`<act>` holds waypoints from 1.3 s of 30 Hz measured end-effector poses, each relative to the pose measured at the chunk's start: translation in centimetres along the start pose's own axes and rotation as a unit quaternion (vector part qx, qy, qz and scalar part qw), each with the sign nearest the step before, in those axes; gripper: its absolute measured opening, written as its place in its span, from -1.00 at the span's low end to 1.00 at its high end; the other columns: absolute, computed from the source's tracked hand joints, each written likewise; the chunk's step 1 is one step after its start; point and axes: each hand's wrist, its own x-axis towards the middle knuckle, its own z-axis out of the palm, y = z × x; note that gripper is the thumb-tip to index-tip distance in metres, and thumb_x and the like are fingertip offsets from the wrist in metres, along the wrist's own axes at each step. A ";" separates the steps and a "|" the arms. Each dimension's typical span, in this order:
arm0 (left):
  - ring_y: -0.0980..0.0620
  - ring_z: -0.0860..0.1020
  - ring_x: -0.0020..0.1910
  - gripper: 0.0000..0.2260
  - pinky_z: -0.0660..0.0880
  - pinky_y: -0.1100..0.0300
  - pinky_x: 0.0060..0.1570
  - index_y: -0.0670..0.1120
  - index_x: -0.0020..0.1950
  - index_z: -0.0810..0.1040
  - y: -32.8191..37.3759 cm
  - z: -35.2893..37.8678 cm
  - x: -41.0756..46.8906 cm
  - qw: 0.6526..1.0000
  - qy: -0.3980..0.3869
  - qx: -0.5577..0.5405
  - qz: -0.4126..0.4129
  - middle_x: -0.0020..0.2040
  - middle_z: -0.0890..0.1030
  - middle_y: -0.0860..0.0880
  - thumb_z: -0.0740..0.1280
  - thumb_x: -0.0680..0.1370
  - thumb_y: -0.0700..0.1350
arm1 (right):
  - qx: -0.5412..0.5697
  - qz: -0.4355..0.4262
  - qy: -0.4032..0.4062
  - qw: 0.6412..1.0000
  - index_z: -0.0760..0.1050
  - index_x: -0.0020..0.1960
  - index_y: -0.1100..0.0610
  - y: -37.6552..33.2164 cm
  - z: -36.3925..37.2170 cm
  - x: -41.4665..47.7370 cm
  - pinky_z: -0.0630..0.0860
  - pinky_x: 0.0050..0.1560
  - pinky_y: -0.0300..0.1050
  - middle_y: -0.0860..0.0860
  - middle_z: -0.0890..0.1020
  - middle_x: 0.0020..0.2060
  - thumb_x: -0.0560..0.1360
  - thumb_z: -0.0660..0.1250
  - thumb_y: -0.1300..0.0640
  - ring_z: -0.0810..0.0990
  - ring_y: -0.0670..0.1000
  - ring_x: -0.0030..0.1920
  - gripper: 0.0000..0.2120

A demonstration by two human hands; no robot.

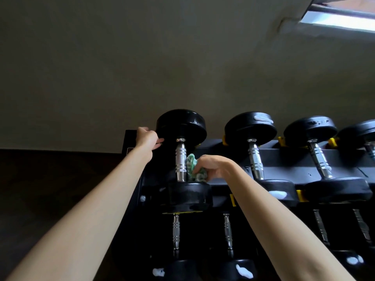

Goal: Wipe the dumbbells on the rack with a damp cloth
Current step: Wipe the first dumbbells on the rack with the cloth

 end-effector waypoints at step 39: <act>-0.06 0.53 -0.23 -0.67 0.54 0.15 -0.22 -0.26 0.26 0.44 -3.4 -2.2 -0.7 0.985 -0.079 0.089 -0.126 -0.19 0.53 -0.17 -0.02 0.60 -0.34 | -0.416 -0.364 0.152 0.820 0.53 0.22 0.28 -2.5 1.7 0.9 0.31 0.31 -0.19 0.20 0.55 0.22 0.31 0.16 0.54 0.47 0.14 0.30 -0.47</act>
